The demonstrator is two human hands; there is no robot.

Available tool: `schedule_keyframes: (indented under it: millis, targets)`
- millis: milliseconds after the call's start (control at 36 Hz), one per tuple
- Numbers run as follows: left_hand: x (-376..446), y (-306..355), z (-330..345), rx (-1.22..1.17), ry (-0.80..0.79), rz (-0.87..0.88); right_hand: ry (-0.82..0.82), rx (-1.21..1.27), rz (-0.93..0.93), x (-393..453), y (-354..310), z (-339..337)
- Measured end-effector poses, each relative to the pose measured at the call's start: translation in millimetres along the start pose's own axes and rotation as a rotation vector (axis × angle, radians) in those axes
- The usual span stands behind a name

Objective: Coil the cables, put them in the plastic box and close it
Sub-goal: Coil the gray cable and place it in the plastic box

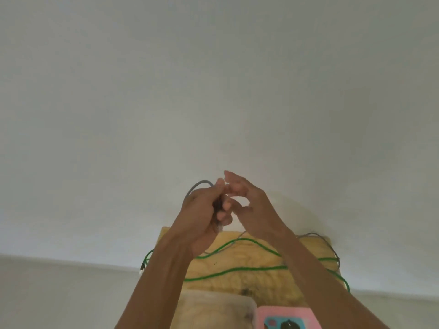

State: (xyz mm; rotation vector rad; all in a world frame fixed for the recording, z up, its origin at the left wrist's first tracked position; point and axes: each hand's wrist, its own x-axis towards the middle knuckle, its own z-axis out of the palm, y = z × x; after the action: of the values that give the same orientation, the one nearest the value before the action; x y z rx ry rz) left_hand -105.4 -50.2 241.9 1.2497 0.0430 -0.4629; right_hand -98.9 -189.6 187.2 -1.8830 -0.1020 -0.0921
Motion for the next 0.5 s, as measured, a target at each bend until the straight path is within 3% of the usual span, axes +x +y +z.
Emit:
schedule_keyframes:
  millis: [56, 111, 194, 222, 306, 389, 500]
  targets:
    - [-9.2, -1.9, 12.1, -0.046, -0.026, -0.006, -0.203, 0.122, -0.026, 4.9, -7.6, -3.5]
    - [-15.0, -3.4, 19.5, -0.098, -0.054, 0.003, -0.254, 0.055, -0.123, 5.9, -16.2, -5.3]
    - [-19.3, -3.8, 18.0, -0.123, -0.145, 0.022, -0.426, 0.166, -0.222, 5.9, -17.7, -1.6]
    - [-19.4, -3.3, 14.0, -0.105, -0.162, 0.04, -0.441, 0.172, -0.255, 6.1, -17.7, 1.5]
    - [-18.8, 1.6, -5.8, -0.052, -0.179, 0.066, -0.282, 0.113, -0.166, 17.6, -13.1, 4.3]
    - [-18.7, 6.0, -29.4, 0.026, -0.243, 0.059, -0.291, 0.199, -0.096, 30.1, -12.4, 8.9]
    - [-24.2, 11.9, -42.5, -0.006, -0.454, 0.073, -0.482, 0.268, -0.114, 32.6, -39.7, 25.7]
